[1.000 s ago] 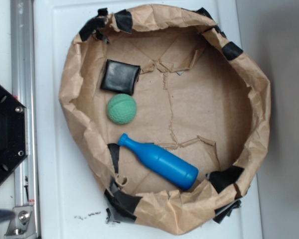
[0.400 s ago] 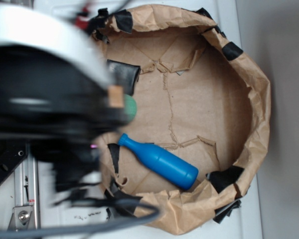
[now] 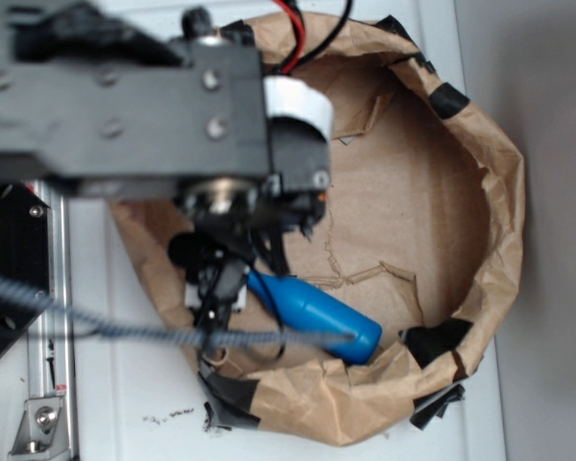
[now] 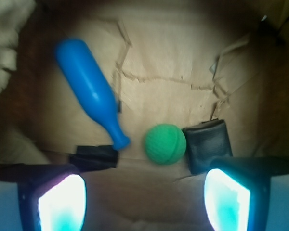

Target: Grab the green ball.

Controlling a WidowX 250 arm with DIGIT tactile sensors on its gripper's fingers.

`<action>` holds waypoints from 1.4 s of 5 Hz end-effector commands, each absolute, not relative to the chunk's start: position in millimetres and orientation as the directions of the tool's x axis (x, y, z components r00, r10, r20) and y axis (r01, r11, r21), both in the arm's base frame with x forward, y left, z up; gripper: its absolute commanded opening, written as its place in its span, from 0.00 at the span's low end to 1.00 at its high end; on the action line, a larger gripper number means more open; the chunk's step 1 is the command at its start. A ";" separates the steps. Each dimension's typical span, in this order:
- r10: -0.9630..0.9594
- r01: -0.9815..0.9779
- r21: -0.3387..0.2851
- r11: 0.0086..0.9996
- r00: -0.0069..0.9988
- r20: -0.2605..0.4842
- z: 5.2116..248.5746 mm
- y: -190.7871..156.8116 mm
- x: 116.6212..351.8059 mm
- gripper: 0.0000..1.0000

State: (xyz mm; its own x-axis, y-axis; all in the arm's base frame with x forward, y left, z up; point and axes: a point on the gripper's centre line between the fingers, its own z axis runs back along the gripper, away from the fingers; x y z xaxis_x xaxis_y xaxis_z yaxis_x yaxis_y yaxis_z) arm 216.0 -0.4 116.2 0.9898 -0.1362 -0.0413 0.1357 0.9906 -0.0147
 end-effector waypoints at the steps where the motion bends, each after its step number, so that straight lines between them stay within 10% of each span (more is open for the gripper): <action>1: -0.053 0.058 0.079 0.995 0.996 -0.066 117.6 15.2 202.2 1.00; 7: -0.614 0.606 0.100 0.789 0.782 0.106 72.5 14.1 229.0 1.00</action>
State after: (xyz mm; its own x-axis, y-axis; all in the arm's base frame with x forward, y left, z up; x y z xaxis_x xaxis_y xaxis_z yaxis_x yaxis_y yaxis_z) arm 224.3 14.3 67.8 0.7970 -0.5980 0.0845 0.5936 0.8014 0.0732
